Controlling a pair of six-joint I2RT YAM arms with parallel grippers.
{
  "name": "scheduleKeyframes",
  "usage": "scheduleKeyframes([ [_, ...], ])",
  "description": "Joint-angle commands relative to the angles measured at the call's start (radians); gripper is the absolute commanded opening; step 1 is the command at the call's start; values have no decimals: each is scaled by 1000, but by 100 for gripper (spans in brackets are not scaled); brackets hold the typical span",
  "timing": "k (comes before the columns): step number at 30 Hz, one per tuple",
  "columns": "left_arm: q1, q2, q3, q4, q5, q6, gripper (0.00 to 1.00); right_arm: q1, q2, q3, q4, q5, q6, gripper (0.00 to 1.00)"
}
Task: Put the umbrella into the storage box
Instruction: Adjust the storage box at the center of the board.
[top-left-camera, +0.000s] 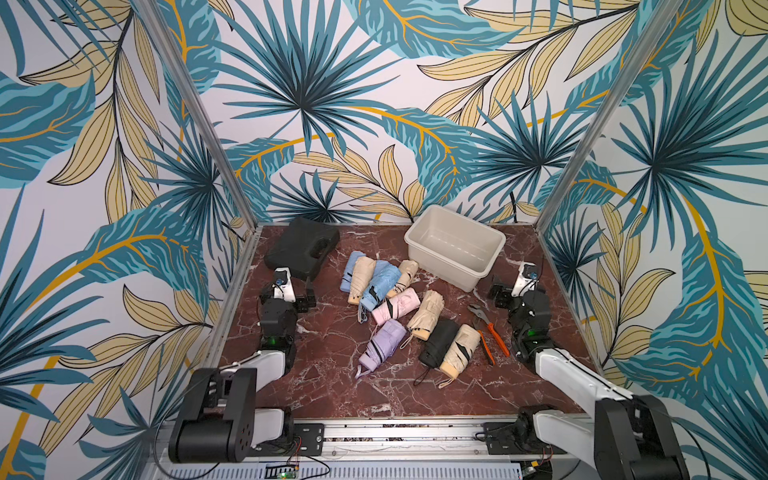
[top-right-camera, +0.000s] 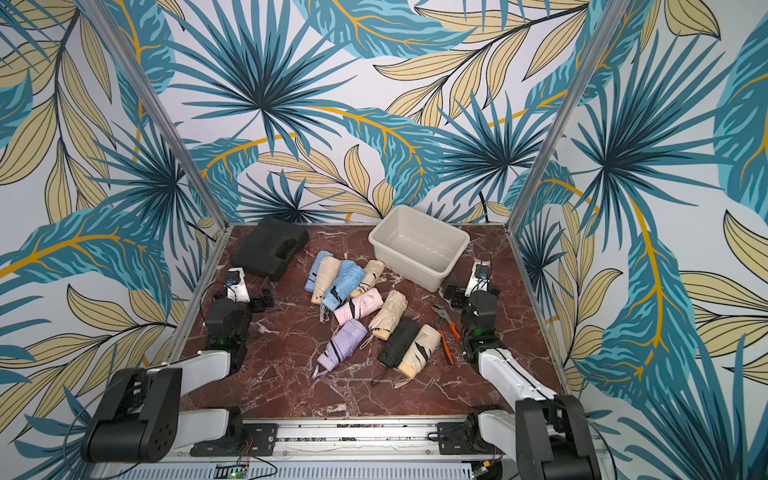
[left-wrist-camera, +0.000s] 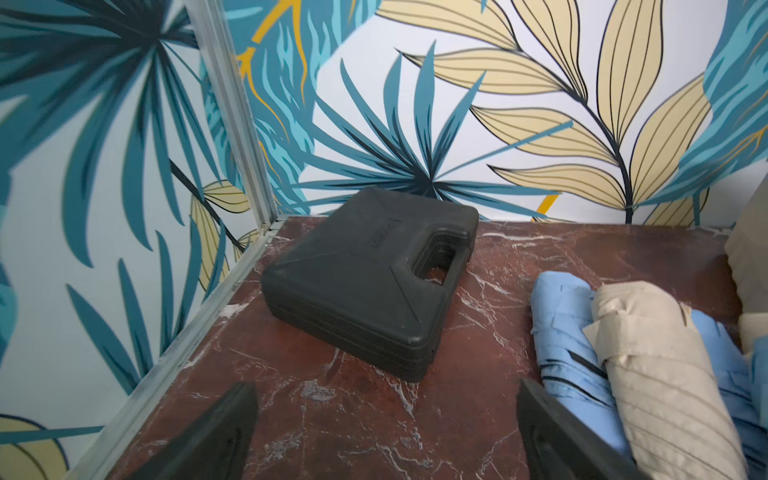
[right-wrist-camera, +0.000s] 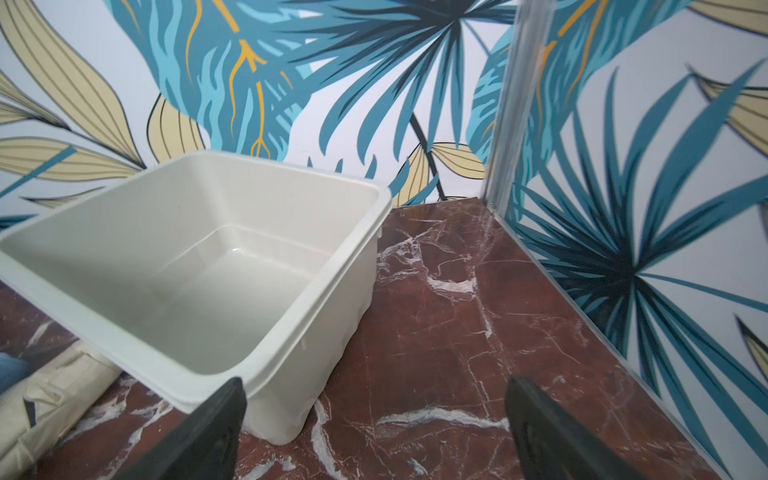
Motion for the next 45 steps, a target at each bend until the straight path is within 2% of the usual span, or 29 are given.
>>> scheduleKeyframes([
  [1, 8, -124, 49, -276, -87, -65, 100, -4, -95, 12, -294, 142, 148, 99],
  [4, 11, -217, 111, -512, -145, -173, 100, -3, -126, 118, -609, 187, 223, 100],
  [8, 11, -290, 198, -785, -175, -299, 100, -4, -101, 255, -898, 133, 288, 99],
  [12, 11, -342, 246, -937, -64, -325, 100, -4, -42, 385, -1062, 2, 321, 99],
  [16, 11, -377, 279, -1013, 75, -369, 100, -4, 17, 508, -1181, -55, 369, 100],
  [22, -2, -363, 357, -1121, 220, -464, 100, -4, 42, 632, -1255, -59, 360, 100],
  [25, -36, -354, 388, -1156, 220, -472, 100, -3, 74, 693, -1285, -85, 332, 99],
  [31, -134, -327, 428, -1178, 217, -508, 98, -4, 226, 850, -1397, -35, 373, 96],
  [34, -182, -305, 443, -1174, 207, -532, 96, -4, 312, 907, -1404, -10, 411, 95],
  [38, -259, -278, 468, -1187, 173, -546, 94, -4, 471, 1045, -1409, -36, 434, 90],
  [42, -359, -248, 510, -1241, 99, -545, 93, -4, 625, 1172, -1413, -69, 442, 82],
  [45, -428, -226, 530, -1273, 16, -543, 92, -4, 717, 1238, -1418, -62, 438, 72],
])
